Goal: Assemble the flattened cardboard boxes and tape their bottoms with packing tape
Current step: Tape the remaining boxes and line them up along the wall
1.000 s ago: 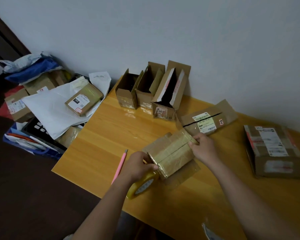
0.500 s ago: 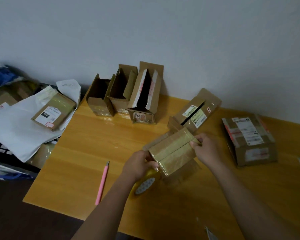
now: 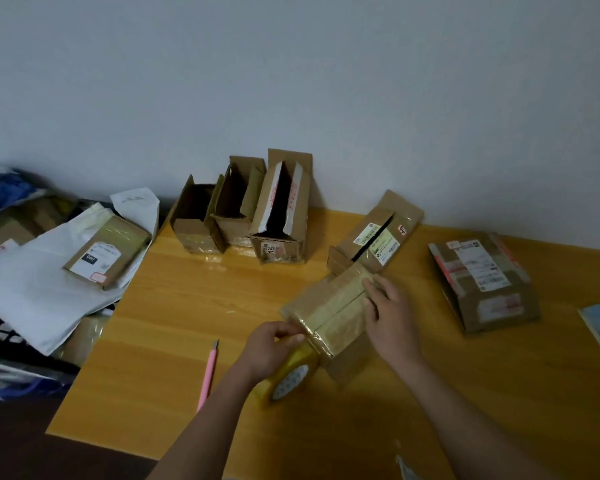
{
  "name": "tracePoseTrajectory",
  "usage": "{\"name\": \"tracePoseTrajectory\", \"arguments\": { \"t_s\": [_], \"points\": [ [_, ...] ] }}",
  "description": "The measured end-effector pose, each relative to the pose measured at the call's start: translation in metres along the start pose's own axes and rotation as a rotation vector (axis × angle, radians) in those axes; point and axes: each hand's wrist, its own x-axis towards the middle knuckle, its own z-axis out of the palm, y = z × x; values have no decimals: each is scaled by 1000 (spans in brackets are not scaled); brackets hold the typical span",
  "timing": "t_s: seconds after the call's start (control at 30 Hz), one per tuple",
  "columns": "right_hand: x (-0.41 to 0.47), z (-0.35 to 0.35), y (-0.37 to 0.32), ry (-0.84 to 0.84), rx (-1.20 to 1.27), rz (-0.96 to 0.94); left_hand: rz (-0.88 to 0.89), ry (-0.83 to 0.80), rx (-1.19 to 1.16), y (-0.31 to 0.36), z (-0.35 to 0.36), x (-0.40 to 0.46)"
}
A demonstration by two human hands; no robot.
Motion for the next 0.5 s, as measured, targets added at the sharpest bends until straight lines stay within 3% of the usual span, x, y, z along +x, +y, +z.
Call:
{"name": "tracePoseTrajectory", "arguments": {
  "t_s": [0.23, 0.5],
  "points": [
    [-4, -5, -4, -261, -184, 51, -99, -153, -112, -6, -9, -9],
    [8, -8, 4, -311, -61, 35, -164, -106, -58, -9, 1, -5]
  ]
}}
